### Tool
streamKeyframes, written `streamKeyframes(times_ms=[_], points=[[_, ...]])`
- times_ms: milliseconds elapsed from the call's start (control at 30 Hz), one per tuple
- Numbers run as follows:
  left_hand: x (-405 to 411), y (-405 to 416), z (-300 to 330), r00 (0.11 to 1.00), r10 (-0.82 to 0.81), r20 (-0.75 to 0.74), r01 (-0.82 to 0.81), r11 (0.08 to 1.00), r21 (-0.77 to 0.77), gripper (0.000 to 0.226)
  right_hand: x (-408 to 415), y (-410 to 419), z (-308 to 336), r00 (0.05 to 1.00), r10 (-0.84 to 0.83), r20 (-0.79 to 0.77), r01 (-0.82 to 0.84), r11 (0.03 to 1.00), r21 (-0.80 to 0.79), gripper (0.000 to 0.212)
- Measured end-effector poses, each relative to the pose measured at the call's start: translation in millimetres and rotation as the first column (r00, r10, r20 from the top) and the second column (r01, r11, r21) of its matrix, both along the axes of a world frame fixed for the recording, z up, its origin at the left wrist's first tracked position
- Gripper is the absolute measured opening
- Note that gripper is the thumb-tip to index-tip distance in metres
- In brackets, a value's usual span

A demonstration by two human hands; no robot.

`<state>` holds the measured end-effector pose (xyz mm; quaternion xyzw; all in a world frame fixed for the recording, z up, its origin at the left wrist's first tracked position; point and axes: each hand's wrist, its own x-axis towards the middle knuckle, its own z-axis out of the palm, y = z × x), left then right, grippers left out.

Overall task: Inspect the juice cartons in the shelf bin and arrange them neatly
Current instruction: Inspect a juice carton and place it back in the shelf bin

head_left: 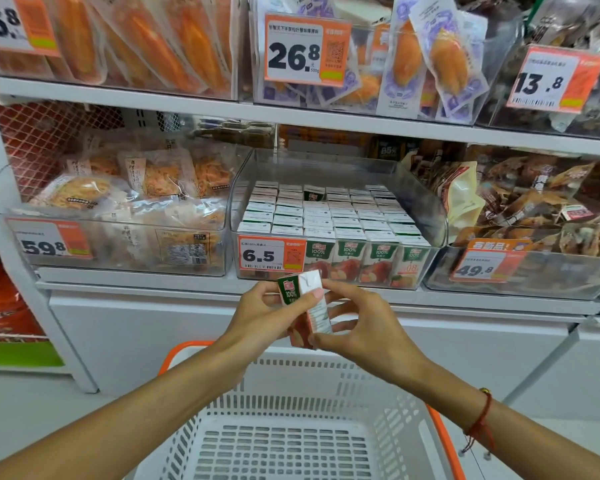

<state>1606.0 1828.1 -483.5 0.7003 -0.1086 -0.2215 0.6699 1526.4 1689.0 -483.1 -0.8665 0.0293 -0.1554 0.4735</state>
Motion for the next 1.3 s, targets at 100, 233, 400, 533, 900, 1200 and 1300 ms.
streamKeyframes(times_ms=[100,233,400,533,900,1200,1300], points=[[4,4,-1,0.998,-0.048,-0.041,0.046,0.999,-0.028,0.035,1,-4,0,0.999,0.008,-0.031,-0.007,1.0,0.025,0.06],[7,7,0,0.988,-0.151,-0.004,0.151,0.987,-0.052,0.03,2,-21,3,0.977,0.054,-0.206,-0.007,0.976,0.22,0.042],[4,3,2,0.975,-0.209,0.08,0.215,0.973,-0.08,0.024,-2,-28,4,0.907,0.31,-0.285,-0.167,0.886,0.432,0.039],[3,2,1,0.972,-0.189,0.14,0.202,0.976,-0.086,0.018,1,-25,4,0.944,0.193,-0.268,-0.076,0.916,0.393,0.041],[9,6,-5,0.989,-0.055,0.138,0.061,0.997,-0.04,0.007,5,-7,0,0.968,-0.164,-0.191,0.168,0.986,0.007,0.056],[20,7,2,0.986,-0.163,0.029,0.165,0.983,-0.081,0.013,-1,-31,10,0.939,0.214,-0.268,-0.08,0.896,0.438,0.033],[19,7,0,0.996,-0.072,0.042,0.075,0.995,-0.066,0.007,1,-25,9,0.971,0.028,-0.239,0.057,0.938,0.342,0.036]])
